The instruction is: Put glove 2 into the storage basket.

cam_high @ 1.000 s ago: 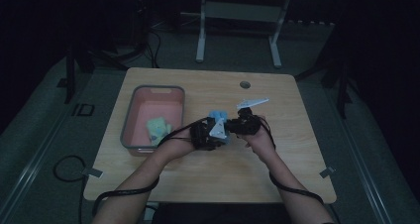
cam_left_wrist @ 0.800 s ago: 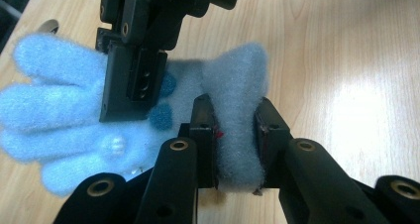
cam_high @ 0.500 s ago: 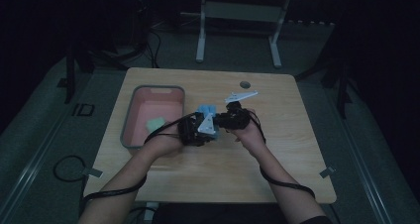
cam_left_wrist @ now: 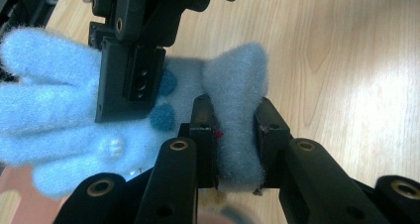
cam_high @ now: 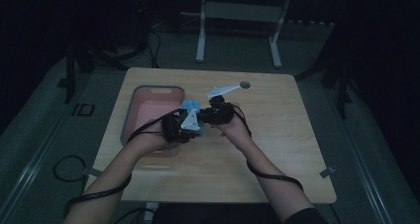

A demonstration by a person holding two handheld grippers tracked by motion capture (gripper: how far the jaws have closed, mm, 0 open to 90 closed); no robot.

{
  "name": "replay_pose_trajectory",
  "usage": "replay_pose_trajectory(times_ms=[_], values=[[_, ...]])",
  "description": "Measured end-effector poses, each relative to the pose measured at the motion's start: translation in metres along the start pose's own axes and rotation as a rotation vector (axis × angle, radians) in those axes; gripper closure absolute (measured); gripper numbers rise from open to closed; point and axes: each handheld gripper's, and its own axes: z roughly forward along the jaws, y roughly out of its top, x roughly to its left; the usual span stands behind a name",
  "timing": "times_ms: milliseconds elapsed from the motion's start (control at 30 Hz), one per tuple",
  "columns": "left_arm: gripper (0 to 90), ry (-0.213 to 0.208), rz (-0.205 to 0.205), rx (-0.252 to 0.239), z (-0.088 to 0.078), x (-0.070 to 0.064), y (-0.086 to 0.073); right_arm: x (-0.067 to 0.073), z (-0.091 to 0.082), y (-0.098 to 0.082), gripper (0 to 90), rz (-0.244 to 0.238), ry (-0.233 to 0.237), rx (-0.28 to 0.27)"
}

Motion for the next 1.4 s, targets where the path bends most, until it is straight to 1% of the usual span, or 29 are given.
replay_pose_trajectory(times_ms=[33,67,100,533,667,733,833,867,900,967,1000,1133,1267,1300,1400], values=[[74.9,0.0,0.0,0.0,0.0,0.0,0.0,0.0,0.0,0.0,76.4,0.0,0.0,0.0],[74.9,0.004,-0.005,0.002,-0.004,0.002,-0.006,0.001,0.001,0.001,76.4,0.001,0.002,0.002],[74.9,0.004,-0.007,0.003,-0.005,0.002,-0.008,0.003,0.007,0.005,76.4,-0.006,0.008,0.001],[74.9,0.03,-0.033,0.019,-0.027,0.012,-0.04,0.017,0.04,0.026,76.4,-0.018,0.047,0.002],[74.9,0.028,-0.048,0.023,-0.032,0.017,-0.053,0.022,0.052,0.032,76.4,-0.017,0.059,0.005],[74.8,0.02,-0.053,0.021,-0.033,0.019,-0.06,0.024,0.059,0.034,76.4,-0.015,0.072,0.007],[74.8,0.021,-0.066,0.026,-0.034,0.021,-0.071,0.026,0.07,0.036,76.4,-0.009,0.088,0.013],[74.8,0.021,-0.066,0.026,-0.034,0.021,-0.071,0.026,0.07,0.036,76.4,-0.009,0.088,0.013],[74.8,0.027,-0.075,0.035,-0.035,0.021,-0.076,0.026,0.073,0.037,76.4,-0.007,0.091,0.016],[74.8,0.035,-0.08,0.044,-0.036,0.021,-0.08,0.029,0.083,0.039,76.4,-0.008,0.097,0.023],[74.8,0.039,-0.081,0.052,-0.037,0.021,-0.082,0.03,0.086,0.04,76.4,-0.011,0.096,0.024],[74.9,0.05,-0.099,0.058,-0.037,0.022,-0.091,0.031,0.098,0.042,76.4,-0.002,0.108,0.03],[74.9,0.054,-0.12,0.058,-0.033,0.022,-0.099,0.03,0.108,0.042,76.3,-0.006,0.107,0.048],[74.9,0.054,-0.125,0.064,-0.031,0.023,-0.101,0.029,0.11,0.041,76.3,-0.005,0.104,0.054],[74.9,0.059,-0.117,0.08,-0.025,0.022,-0.103,0.026,0.117,0.039,76.3,0.005,0.096,0.07]])
